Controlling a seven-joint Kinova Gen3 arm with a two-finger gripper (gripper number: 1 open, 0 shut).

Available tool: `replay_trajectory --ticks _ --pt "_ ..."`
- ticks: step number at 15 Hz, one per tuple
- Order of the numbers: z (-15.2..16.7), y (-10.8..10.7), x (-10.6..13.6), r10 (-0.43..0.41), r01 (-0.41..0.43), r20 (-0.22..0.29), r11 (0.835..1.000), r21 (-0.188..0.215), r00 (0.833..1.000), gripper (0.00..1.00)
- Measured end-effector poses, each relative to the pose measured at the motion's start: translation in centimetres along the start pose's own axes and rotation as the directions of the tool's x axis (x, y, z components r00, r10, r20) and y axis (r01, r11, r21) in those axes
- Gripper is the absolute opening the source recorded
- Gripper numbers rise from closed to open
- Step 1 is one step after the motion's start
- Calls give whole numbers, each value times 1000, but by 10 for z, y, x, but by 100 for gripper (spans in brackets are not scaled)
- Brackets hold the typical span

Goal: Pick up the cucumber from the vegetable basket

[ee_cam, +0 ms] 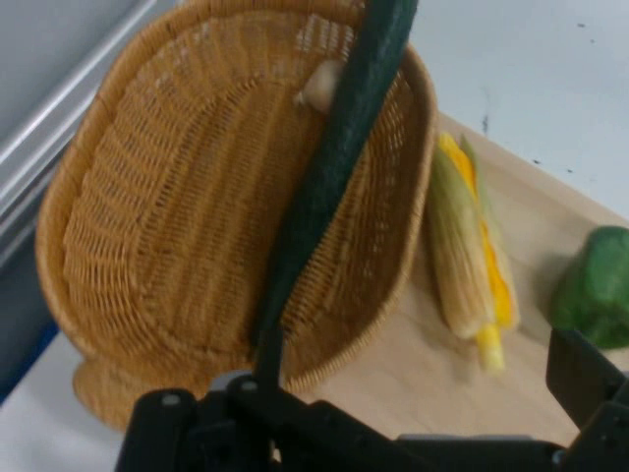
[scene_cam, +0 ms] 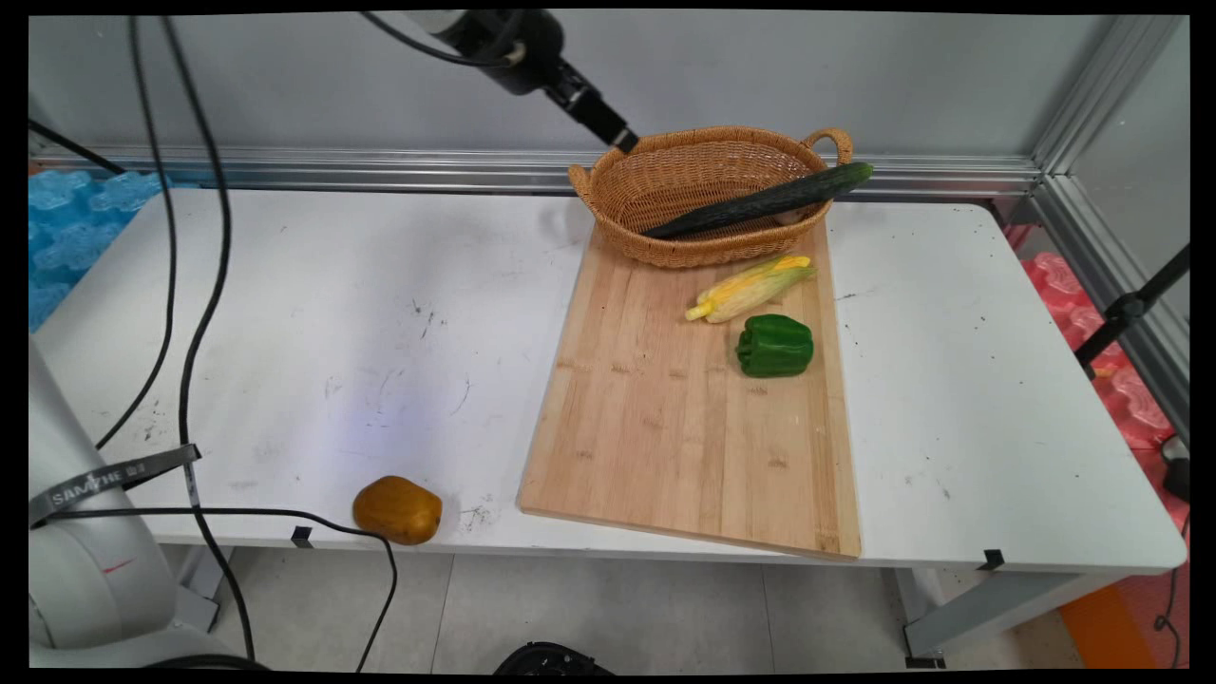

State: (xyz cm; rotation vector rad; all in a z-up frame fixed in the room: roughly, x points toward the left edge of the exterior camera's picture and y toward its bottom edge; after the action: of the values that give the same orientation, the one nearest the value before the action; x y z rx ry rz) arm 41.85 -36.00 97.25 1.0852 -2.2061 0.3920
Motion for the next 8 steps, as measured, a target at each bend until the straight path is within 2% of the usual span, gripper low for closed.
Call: replay_trajectory --ticks 8 --pt "99 -12 39 87 -87 -8 996 -2 996 100"
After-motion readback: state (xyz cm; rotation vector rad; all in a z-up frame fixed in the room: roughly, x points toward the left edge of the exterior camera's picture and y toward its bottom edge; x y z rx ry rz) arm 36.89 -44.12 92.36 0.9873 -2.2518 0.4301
